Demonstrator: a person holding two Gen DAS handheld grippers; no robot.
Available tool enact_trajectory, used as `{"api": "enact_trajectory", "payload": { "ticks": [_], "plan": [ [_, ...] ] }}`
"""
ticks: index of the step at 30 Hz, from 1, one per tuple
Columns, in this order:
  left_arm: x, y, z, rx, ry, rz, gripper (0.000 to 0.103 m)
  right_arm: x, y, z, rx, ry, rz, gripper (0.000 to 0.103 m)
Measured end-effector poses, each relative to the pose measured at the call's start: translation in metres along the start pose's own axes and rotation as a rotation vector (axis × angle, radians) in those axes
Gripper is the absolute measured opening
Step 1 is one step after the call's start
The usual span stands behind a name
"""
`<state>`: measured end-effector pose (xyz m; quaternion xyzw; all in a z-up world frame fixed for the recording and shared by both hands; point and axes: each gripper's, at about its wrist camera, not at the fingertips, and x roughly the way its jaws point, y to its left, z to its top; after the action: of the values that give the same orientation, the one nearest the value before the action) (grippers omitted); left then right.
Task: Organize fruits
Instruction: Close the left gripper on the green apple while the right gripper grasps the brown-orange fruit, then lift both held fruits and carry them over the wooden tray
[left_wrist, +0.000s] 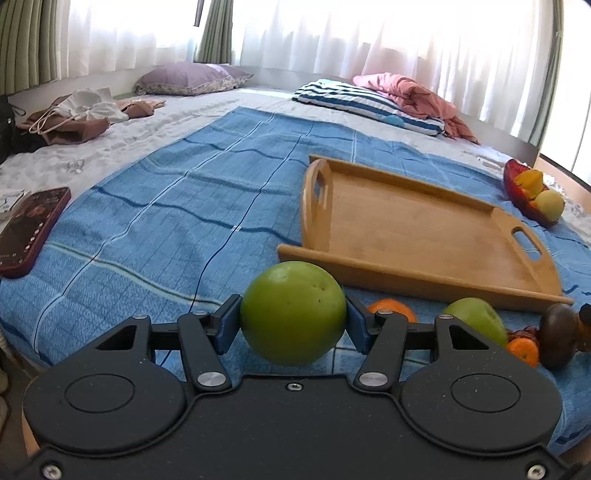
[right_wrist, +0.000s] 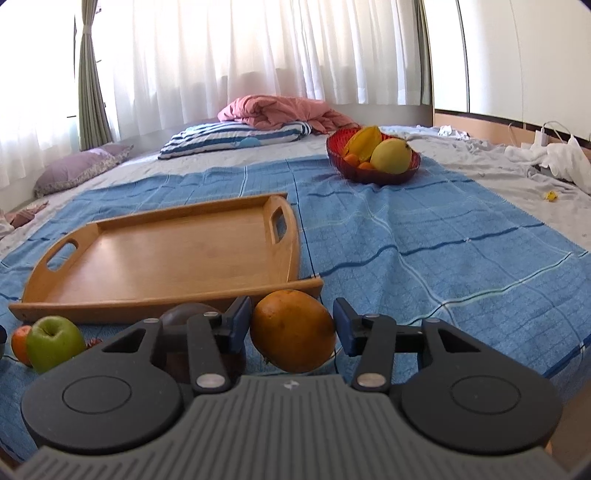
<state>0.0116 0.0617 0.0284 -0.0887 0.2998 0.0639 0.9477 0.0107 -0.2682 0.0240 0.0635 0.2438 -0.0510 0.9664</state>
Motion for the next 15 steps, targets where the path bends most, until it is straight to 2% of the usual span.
{"api": "enact_trajectory", "payload": {
  "ticks": [15],
  "plan": [
    [-0.010,-0.019,0.047,0.040,-0.055,-0.106,0.056,0.006,0.001,0.045,0.011,-0.036,0.094,0.052]
  ]
}}
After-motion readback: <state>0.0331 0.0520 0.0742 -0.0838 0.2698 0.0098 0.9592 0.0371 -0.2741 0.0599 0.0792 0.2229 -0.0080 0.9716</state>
